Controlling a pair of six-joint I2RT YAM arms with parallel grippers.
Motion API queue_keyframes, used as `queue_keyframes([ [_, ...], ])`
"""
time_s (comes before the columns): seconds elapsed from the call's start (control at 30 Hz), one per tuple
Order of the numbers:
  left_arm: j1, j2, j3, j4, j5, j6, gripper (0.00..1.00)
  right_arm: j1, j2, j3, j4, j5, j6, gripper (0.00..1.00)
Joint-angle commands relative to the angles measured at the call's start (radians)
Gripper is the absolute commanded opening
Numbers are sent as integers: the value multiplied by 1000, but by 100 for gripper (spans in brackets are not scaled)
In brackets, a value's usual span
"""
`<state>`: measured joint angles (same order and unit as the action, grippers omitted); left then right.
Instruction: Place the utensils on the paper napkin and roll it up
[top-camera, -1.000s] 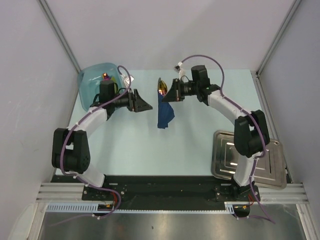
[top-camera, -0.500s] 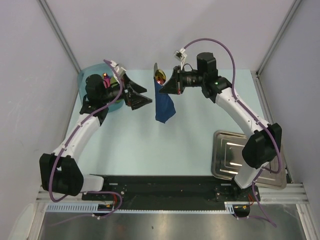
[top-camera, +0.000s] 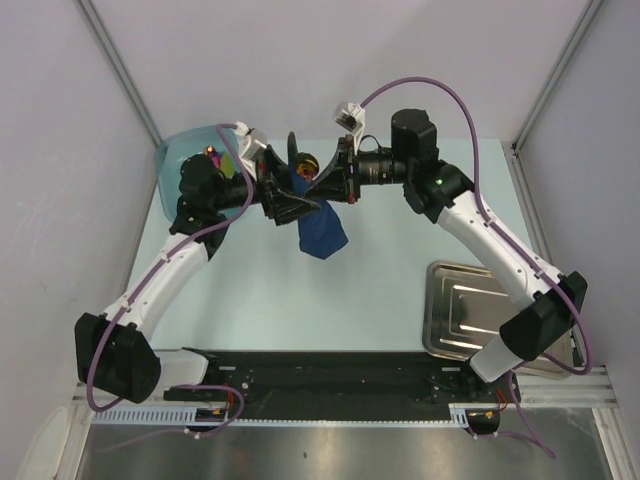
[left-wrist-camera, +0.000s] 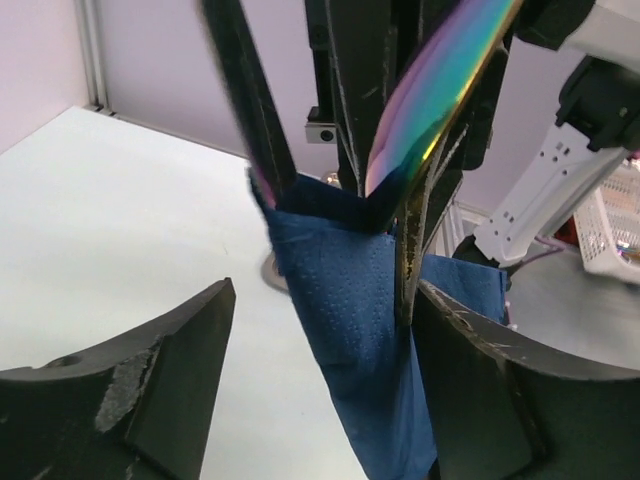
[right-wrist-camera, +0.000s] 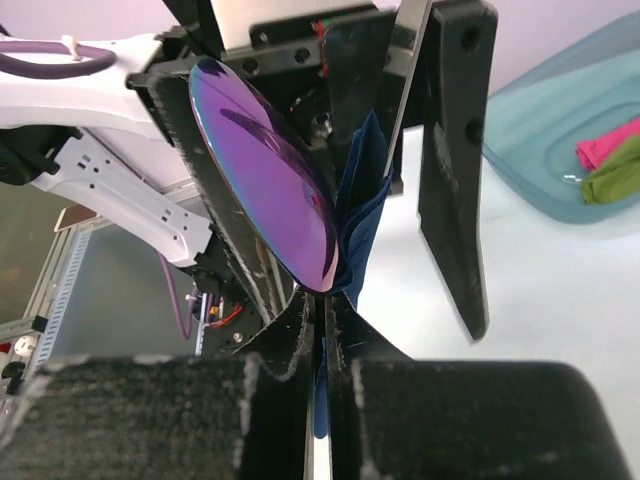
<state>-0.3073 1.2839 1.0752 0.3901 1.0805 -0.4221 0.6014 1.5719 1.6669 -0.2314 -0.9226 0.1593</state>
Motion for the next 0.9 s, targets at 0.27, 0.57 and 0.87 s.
queue_keyframes([
  [0.27,-24,-64,-75,298,29,-227,52,31,-64,63,81,53,-4,0],
  [0.57,-26,-70,-86,268,-24,-221,54,38,-98,37,96,149,20,0],
  [0.87,-32,-80,-95,227,-103,-204,40,70,-131,1,110,246,10,0],
])
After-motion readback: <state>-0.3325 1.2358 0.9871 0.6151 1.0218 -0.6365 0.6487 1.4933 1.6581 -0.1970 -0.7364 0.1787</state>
